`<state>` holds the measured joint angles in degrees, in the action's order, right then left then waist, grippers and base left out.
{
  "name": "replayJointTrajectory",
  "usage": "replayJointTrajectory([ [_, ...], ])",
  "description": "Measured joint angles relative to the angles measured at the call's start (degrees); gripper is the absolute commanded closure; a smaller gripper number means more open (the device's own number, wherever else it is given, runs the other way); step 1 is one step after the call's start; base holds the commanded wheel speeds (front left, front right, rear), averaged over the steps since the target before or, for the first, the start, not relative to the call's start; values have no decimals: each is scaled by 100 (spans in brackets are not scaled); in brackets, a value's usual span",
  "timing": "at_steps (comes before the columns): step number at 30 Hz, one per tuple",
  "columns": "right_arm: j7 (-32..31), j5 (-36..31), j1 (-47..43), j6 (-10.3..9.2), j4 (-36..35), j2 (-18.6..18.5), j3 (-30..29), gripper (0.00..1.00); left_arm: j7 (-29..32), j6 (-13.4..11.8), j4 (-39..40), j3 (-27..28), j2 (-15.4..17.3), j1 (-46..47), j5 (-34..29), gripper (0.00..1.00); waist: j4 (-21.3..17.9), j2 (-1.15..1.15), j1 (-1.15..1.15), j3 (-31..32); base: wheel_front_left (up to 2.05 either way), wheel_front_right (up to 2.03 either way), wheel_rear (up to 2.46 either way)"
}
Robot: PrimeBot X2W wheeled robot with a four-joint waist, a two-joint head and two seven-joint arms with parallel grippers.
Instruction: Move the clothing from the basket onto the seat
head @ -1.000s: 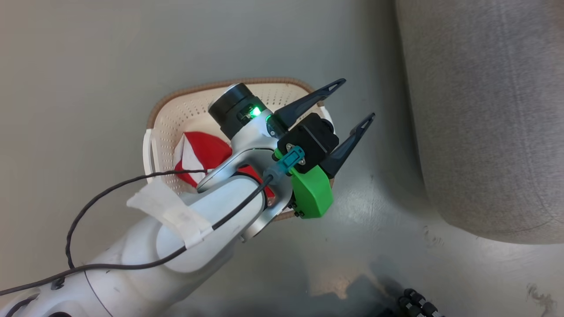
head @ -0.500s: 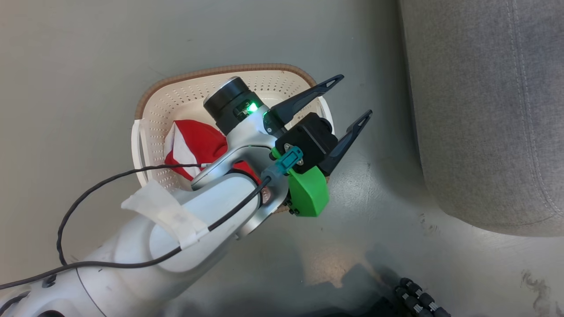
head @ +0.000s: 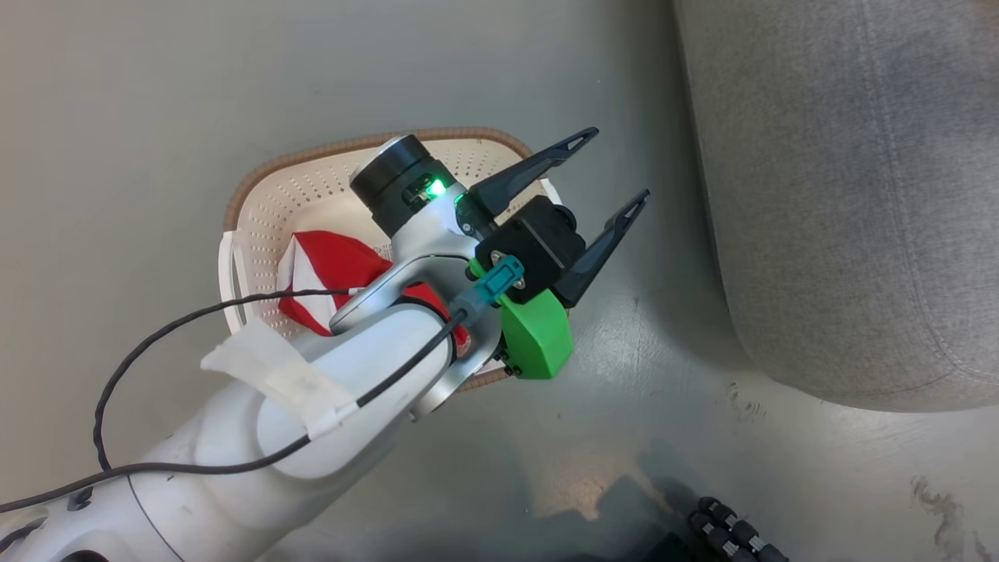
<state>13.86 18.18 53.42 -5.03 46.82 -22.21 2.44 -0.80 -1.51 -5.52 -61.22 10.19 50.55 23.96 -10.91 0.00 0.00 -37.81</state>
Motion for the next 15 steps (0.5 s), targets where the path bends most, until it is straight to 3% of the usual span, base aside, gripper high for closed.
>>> replayJointTrajectory([
  [8,57,-9,-419,218,-68,283,130,0,-186,-1,-138,160,53,-24,77,0,-93,0,0,255,0,0,0],
  [15,58,-142,-706,257,-679,211,67,0,-434,-42,-301,299,63,-258,314,0,-162,0,-1,598,0,0,0],
])
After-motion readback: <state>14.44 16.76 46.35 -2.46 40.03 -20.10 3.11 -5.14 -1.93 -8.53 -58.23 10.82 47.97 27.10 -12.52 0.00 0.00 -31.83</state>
